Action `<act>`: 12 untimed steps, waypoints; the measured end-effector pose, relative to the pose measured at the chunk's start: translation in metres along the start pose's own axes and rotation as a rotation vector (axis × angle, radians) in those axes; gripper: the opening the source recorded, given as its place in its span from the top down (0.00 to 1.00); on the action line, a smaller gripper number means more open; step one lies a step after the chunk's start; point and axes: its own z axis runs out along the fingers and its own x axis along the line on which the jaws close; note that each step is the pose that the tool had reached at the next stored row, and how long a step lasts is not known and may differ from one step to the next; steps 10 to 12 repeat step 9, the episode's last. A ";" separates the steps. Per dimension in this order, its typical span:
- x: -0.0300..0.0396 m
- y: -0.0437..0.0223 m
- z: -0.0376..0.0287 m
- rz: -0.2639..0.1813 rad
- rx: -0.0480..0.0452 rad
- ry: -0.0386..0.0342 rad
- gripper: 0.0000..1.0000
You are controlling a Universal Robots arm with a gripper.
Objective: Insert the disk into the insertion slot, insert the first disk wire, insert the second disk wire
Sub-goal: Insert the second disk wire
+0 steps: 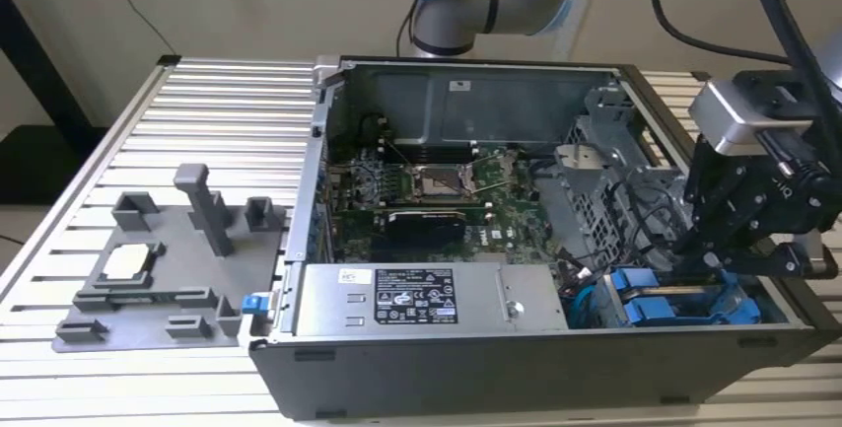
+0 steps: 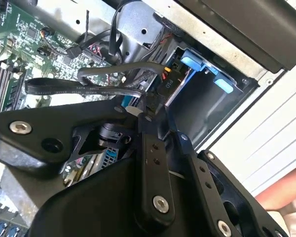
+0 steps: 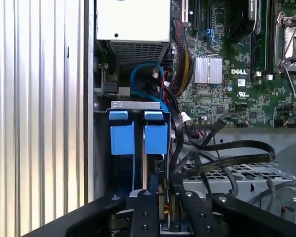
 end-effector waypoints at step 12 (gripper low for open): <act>-0.0007 0.0003 -0.0086 0.000 0.0000 -0.0002 0.76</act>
